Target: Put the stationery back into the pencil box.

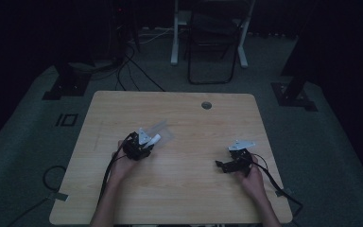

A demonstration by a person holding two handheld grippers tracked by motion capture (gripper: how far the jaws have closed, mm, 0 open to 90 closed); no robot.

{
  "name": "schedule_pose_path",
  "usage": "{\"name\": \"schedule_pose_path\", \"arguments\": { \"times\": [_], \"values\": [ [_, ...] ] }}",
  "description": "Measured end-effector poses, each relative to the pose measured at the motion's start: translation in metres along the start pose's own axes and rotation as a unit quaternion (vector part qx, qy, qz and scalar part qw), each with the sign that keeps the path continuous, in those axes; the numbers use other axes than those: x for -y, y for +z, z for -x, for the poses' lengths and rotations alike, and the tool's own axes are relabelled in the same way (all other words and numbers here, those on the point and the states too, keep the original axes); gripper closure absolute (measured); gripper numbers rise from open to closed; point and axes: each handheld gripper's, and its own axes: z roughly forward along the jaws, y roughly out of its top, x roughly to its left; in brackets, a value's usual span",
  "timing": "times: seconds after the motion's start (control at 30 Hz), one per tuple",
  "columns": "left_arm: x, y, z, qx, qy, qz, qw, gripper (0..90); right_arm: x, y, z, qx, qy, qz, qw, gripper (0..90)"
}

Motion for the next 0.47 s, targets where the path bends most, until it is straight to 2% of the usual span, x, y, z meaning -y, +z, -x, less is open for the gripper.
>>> {"name": "schedule_pose_path", "arguments": {
  "times": [0.1, 0.17, 0.47],
  "values": [
    [-0.002, -0.008, 0.003, -0.001, -0.006, 0.014, 0.9999, 63.8, 0.000, 0.000, 0.000, 0.000, 0.000, 0.000, 1.0000, 11.5],
    [-0.004, -0.014, 0.006, 0.007, -0.013, 0.027, 0.9995, 63.8, 0.000, 0.000, 0.000, 0.000, 0.000, 0.000, 1.0000, 11.5],
    [-0.009, -0.032, 0.029, 0.039, -0.014, 0.058, 0.9974, 61.4, 0.000, 0.000, 0.000, 0.000, 0.000, 0.000, 1.0000, 11.5]
  ]
}}
